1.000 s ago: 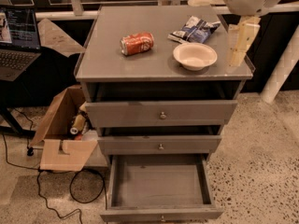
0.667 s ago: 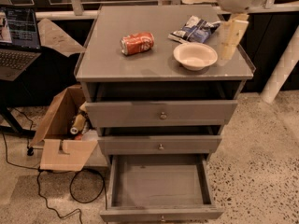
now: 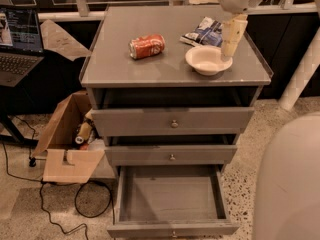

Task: Place coke can into bottom drawer

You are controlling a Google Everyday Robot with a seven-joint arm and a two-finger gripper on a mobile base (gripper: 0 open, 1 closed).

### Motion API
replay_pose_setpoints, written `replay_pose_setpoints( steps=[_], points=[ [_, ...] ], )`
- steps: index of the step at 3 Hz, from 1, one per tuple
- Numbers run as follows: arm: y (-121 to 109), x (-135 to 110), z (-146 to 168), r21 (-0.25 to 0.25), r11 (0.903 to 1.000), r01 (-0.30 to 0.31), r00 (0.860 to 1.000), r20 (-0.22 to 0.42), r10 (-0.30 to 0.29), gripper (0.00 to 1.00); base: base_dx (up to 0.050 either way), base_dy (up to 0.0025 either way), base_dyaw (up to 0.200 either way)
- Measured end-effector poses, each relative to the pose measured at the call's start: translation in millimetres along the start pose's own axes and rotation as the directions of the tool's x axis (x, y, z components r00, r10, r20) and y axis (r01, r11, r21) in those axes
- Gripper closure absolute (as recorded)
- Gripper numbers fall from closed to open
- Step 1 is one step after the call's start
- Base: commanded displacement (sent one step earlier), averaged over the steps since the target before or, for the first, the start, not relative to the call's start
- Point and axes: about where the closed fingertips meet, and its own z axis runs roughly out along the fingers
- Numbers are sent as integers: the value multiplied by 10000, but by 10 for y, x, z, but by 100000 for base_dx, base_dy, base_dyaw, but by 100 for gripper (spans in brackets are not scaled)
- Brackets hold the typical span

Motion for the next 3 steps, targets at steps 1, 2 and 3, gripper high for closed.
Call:
replay_pose_setpoints(
  steps=[1, 2, 3],
  points=[
    [-282, 148, 237, 294, 9994, -154, 9987, -478, 168, 0, 0, 0, 0],
    [-283, 148, 237, 296, 9994, -155, 9987, -478, 169, 0, 0, 0, 0],
    [-374, 175, 301, 619, 9977, -283, 9985, -443, 310, 0, 0, 0, 0]
  ],
)
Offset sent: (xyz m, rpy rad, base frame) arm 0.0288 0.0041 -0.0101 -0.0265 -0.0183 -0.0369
